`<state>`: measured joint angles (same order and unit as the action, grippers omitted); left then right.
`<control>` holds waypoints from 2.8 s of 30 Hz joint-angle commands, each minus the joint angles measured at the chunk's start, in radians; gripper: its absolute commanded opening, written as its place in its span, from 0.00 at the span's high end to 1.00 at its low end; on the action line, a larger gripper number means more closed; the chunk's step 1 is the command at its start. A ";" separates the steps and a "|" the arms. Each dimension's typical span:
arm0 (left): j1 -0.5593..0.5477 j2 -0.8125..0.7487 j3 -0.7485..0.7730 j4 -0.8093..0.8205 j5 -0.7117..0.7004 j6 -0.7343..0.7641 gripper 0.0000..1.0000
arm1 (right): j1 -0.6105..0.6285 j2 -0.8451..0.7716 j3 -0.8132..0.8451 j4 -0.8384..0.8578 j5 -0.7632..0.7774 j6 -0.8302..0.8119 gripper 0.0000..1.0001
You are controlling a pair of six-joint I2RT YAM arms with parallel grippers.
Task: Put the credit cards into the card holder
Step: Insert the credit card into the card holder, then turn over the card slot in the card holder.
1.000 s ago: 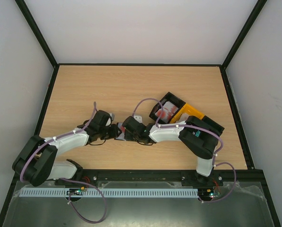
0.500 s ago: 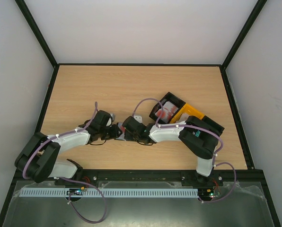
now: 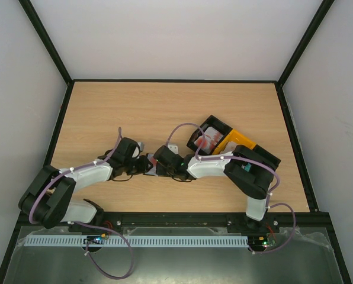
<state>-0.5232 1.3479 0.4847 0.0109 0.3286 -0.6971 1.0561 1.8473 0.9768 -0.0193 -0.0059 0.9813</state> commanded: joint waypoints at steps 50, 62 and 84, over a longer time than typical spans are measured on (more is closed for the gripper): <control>0.026 0.048 -0.111 0.443 0.219 -0.388 0.79 | 0.001 -0.041 -0.151 0.095 -0.120 0.090 0.98; 0.023 0.061 -0.077 0.384 0.177 -0.308 0.97 | -0.001 -0.076 -0.149 0.065 -0.067 0.084 0.98; 0.012 0.021 0.123 -0.091 0.031 -0.055 0.97 | -0.041 -0.385 -0.176 -0.248 0.331 0.066 0.76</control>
<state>-0.5011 1.3796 0.5716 0.0135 0.4034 -0.8001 1.0306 1.4956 0.8333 -0.2104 0.2443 1.0546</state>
